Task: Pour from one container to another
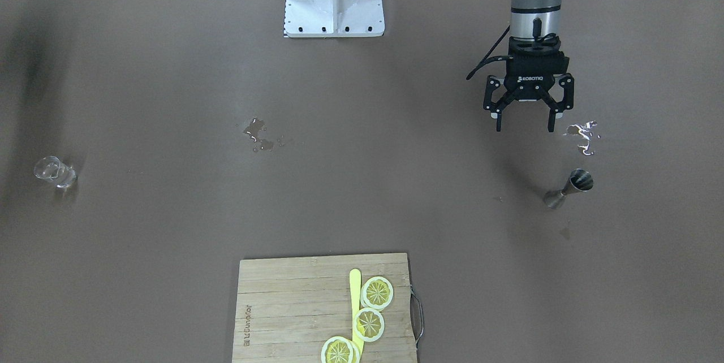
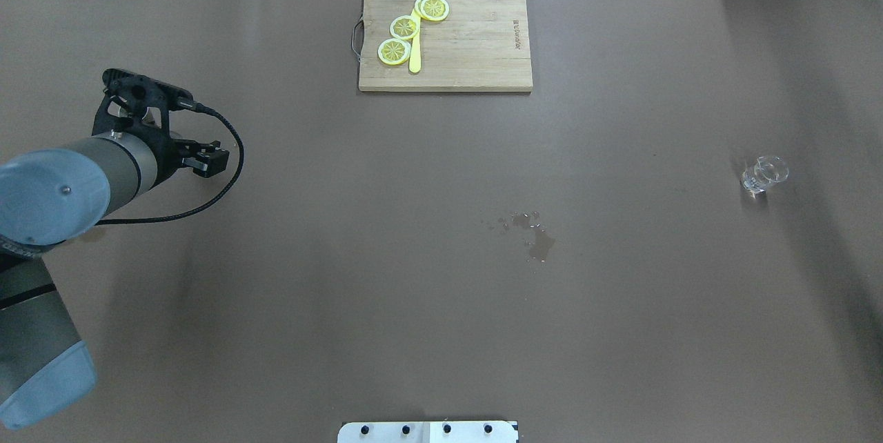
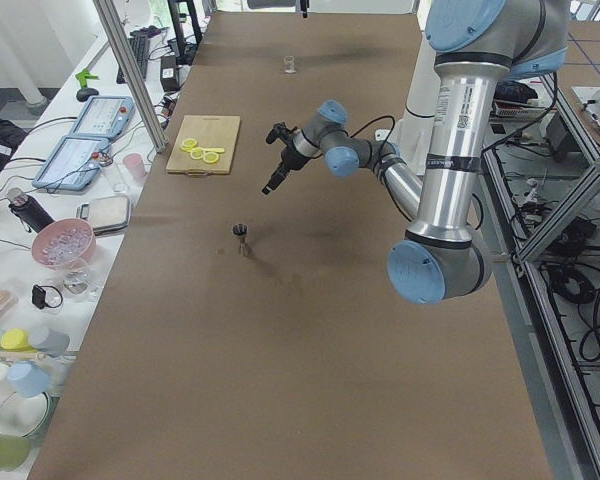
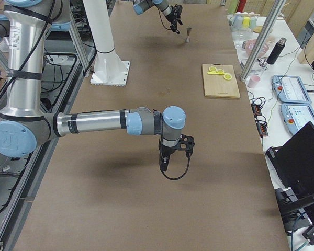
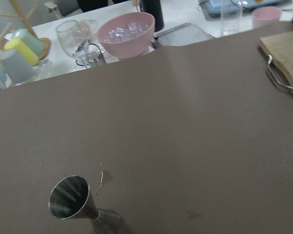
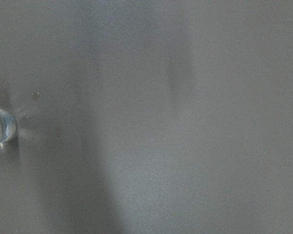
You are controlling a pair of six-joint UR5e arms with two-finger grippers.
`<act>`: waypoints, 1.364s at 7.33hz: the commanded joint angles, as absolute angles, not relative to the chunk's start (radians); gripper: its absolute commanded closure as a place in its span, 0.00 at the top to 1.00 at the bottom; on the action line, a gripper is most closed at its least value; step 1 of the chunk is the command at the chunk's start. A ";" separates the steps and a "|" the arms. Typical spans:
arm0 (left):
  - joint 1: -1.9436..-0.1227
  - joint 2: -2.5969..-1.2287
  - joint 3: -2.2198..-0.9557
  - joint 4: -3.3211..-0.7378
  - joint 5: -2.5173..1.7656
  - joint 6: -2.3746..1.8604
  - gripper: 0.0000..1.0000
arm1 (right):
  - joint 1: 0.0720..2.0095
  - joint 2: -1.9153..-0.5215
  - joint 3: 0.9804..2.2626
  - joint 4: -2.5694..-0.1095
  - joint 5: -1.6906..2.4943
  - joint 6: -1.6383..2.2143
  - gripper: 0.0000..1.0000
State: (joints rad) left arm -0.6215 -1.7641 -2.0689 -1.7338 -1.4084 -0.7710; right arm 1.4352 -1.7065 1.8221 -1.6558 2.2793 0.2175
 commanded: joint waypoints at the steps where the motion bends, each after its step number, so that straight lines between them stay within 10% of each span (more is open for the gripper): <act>1: -0.725 -1.889 -2.065 -1.520 -1.581 -0.652 0.98 | 1.436 -1.709 1.825 -1.660 2.293 0.218 1.00; 7: -1.170 -1.856 -1.968 -1.499 -2.132 -0.225 0.97 | 1.436 -1.704 1.827 -1.655 2.315 0.225 1.00; 10: -1.345 -1.633 -1.999 -1.511 -2.273 -0.157 0.98 | 1.436 -1.707 1.828 -1.655 2.284 0.216 1.00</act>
